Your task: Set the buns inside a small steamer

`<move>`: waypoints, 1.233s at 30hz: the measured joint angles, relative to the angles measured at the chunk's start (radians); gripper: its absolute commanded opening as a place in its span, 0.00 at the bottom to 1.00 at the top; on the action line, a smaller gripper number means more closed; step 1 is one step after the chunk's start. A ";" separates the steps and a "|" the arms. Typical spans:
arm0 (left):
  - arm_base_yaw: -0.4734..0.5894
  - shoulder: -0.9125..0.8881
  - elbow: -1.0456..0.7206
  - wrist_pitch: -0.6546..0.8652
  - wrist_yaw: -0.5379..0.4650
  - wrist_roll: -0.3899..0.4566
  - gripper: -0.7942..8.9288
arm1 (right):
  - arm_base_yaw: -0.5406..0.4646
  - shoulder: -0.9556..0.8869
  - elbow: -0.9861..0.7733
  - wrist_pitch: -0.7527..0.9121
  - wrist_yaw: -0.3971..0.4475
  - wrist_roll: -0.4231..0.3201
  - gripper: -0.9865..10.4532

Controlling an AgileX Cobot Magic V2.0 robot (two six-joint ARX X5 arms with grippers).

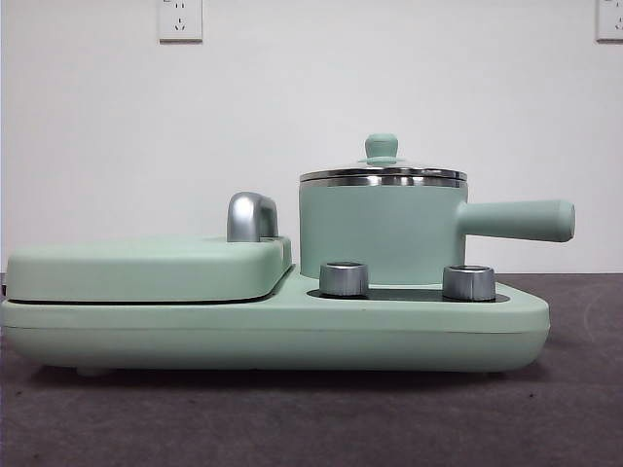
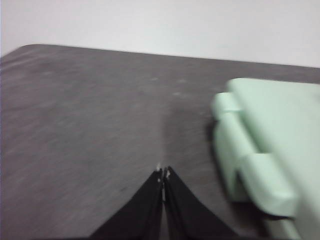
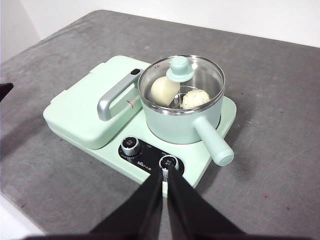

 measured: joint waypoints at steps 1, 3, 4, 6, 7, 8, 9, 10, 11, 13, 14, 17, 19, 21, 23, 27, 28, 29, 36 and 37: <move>0.001 0.000 0.000 0.000 -0.015 0.000 0.09 | 0.000 0.000 0.000 0.000 0.000 0.000 0.10; 0.002 0.000 0.000 0.001 -0.020 0.000 0.09 | 0.000 0.000 0.000 0.000 0.000 0.000 0.10; 0.002 0.000 0.000 0.001 -0.019 -0.001 0.09 | 0.000 0.000 0.000 0.000 0.000 0.000 0.10; 0.002 0.000 0.000 0.001 -0.018 -0.003 0.09 | 0.000 0.000 0.000 0.000 0.000 0.000 0.10; 0.005 0.000 0.000 0.001 -0.018 -0.003 0.09 | 0.000 0.000 0.000 0.000 0.000 0.000 0.10; 0.011 0.000 0.000 0.001 -0.018 -0.003 0.09 | 0.000 0.000 0.000 0.000 0.000 0.000 0.10; 0.015 0.000 0.000 0.001 -0.018 -0.004 0.09 | 0.000 0.000 0.000 0.000 0.000 0.000 0.10; 0.022 0.000 0.000 0.001 -0.018 -0.004 0.09 | 0.000 0.000 0.000 0.000 0.000 0.000 0.10; 0.029 0.000 0.000 0.001 -0.018 -0.004 0.09 | 0.000 0.000 0.000 0.000 0.000 0.000 0.10; 0.037 0.000 0.000 0.001 -0.018 -0.004 0.09 | 0.000 0.000 0.000 0.000 0.000 0.000 0.10; 0.037 0.000 0.000 0.001 -0.018 -0.004 0.09 | 0.000 0.000 0.000 0.000 0.000 0.000 0.10; 0.037 0.000 0.000 0.001 -0.018 -0.004 0.09 | 0.000 0.000 0.000 0.000 0.000 0.000 0.10; 0.037 0.000 0.000 0.001 -0.018 -0.004 0.09 | 0.000 0.000 0.000 0.000 0.000 0.000 0.10; 0.037 0.000 0.000 0.001 -0.018 -0.004 0.09 | 0.000 0.000 0.000 0.000 0.000 0.000 0.10; 0.037 0.000 0.000 0.001 -0.018 -0.004 0.09 | 0.000 0.000 0.000 0.000 0.000 0.000 0.10; 0.037 0.000 0.000 0.001 -0.018 -0.004 0.09 | 0.000 0.000 0.000 0.000 0.000 0.000 0.10; 0.037 0.000 0.000 0.001 -0.018 -0.004 0.09 | 0.000 0.000 0.000 0.000 0.000 0.000 0.10; 0.037 0.000 0.000 0.001 -0.018 -0.004 0.09 | 0.000 0.000 0.000 0.000 0.000 0.000 0.10; 0.037 0.000 0.000 0.001 -0.018 -0.004 0.09 | -0.079 -0.008 -0.013 0.005 -0.024 0.000 0.10; 0.037 0.000 0.000 0.001 -0.018 -0.004 0.09 | -0.106 -0.010 -0.018 0.015 -0.035 0.000 0.10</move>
